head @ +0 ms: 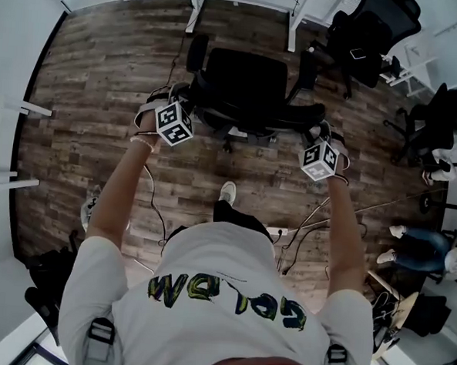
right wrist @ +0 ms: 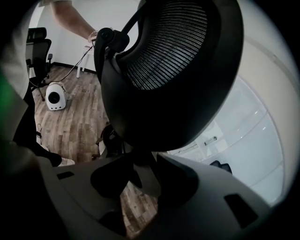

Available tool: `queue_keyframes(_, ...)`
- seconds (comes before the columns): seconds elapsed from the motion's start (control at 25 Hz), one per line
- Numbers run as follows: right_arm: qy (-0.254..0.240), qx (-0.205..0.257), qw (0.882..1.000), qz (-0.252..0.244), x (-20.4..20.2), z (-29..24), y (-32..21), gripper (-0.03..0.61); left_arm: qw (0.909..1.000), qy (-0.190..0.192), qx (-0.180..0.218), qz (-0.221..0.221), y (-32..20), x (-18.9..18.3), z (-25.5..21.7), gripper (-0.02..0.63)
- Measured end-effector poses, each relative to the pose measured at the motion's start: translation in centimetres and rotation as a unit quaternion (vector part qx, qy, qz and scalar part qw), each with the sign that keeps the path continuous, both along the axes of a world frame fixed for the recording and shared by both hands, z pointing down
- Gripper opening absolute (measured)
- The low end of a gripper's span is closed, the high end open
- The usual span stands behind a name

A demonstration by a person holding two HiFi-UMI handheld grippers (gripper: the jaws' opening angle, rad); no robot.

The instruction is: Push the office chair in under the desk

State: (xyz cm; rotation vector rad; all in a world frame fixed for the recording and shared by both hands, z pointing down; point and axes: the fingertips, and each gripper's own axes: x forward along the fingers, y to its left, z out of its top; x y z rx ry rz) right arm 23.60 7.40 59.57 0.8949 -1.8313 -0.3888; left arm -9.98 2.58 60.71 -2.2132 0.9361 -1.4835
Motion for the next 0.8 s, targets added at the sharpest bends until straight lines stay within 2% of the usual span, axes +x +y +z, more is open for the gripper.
queue_keyframes(0.8,0.001,0.004,1.0,-0.006,0.9,-0.1,-15.7,0.167,0.9993,-0.004,-0.003,-0.038,-14.4,0.7,-0.2,0.215)
